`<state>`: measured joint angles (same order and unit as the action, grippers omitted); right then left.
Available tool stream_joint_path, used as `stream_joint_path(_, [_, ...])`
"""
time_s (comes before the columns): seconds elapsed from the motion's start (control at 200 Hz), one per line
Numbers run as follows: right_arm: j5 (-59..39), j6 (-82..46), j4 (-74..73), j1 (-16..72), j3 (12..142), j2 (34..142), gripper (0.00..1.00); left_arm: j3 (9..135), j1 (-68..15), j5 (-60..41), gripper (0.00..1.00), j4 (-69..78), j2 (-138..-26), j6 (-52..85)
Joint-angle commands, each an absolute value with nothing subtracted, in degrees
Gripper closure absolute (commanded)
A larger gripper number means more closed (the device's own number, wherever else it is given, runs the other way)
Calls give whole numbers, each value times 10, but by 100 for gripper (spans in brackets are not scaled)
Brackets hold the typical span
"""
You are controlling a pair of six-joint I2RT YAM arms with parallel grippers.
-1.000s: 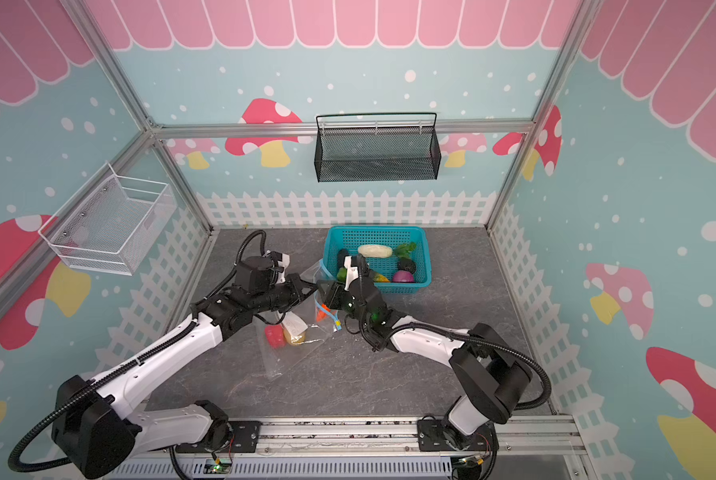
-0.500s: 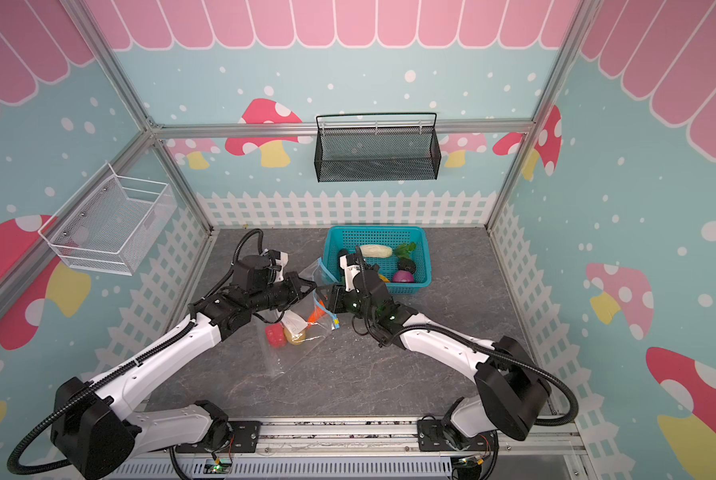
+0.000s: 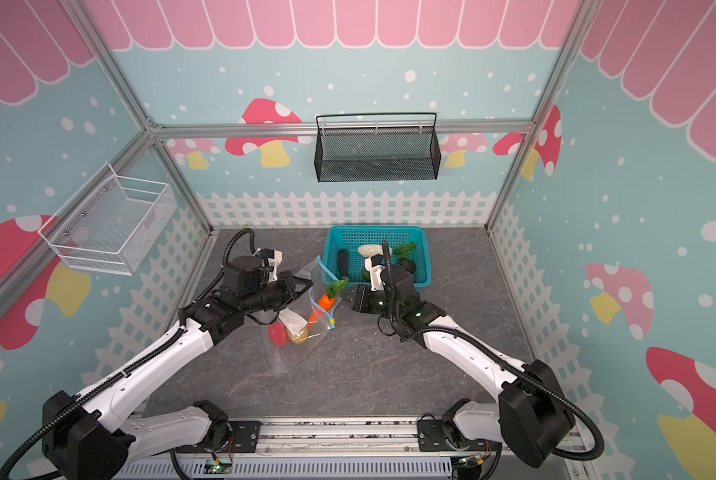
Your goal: Place the food in the zip-top bag and seal the zipper
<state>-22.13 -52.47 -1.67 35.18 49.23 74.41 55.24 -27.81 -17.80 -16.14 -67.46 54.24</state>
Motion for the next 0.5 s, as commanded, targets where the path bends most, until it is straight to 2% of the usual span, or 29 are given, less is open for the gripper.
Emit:
stream_joint_path(0.0, [-305, -566, 0, 350, 502, 767, 46, 554, -275, -182, 100, -168, -661, 543])
stream_joint_path(0.085, [-338, -576, -14, 350, 514, 781, 45, 557, -274, -185, 100, -168, -663, 543])
stream_joint_path(0.34, [-356, -578, -32, 351, 518, 819, 47, 565, -274, -187, 100, -175, -659, 537])
stream_joint_path(0.495, [-367, -580, -46, 352, 524, 838, 57, 566, -273, -186, 100, -180, -657, 534])
